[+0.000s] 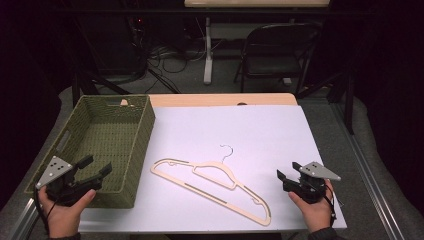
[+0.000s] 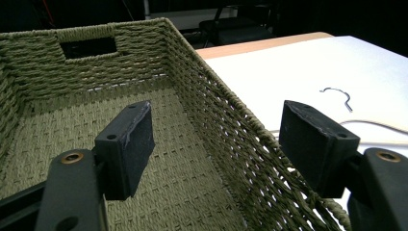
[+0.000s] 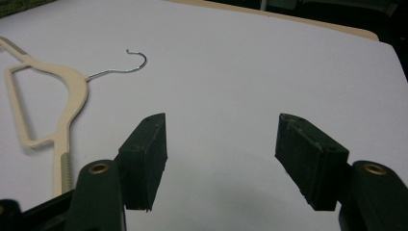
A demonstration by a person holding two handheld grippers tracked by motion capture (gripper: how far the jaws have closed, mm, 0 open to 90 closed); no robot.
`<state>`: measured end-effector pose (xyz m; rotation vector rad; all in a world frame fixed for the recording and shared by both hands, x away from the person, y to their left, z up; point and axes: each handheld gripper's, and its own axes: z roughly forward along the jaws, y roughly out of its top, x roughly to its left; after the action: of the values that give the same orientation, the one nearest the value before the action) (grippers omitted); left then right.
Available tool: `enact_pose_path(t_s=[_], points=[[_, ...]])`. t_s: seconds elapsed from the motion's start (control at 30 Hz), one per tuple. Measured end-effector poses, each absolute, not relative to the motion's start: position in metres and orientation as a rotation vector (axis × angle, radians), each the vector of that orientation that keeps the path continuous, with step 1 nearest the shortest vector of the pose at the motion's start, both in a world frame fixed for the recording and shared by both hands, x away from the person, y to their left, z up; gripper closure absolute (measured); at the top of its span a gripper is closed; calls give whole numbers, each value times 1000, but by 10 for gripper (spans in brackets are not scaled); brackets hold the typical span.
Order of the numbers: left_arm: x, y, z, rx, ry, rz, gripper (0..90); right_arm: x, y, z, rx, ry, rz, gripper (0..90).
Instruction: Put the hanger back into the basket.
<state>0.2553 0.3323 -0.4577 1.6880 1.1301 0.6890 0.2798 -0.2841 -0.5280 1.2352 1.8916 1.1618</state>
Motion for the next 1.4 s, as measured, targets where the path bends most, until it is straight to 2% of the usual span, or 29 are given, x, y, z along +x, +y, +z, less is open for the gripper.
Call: enact_pose_path(t_s=[0.1,0.27,0.5,0.53,0.8,0.9,0.97,1.23,1.27,1.4], points=[[256,333,-458,1690,1144,687,280,280,-282,-527,1226,1928,1144,339],[255,335,-458,1686,1151,675,279,282,-273,-524,1207,1995,1109,268],[253,335,-455,1684,1147,677,279,286,-266,-512,1163,2065,1056,268],[253,335,-455,1679,1146,677,279,289,-263,-506,1150,2085,1060,289],[253,336,-454,1680,1145,675,280,307,-251,-473,1072,2176,1001,292],[252,336,-454,1675,1147,675,279,310,-247,-467,1061,2209,979,299],[252,335,-454,1677,1149,677,280,313,-243,-463,1053,2262,950,356],[253,335,-454,1683,1147,671,284,330,-223,-454,1027,2452,784,351],[253,335,-454,1683,1147,671,285,334,-218,-455,1006,2451,818,383],[253,334,-454,1685,1146,667,286,338,-213,-450,992,2497,770,381]])
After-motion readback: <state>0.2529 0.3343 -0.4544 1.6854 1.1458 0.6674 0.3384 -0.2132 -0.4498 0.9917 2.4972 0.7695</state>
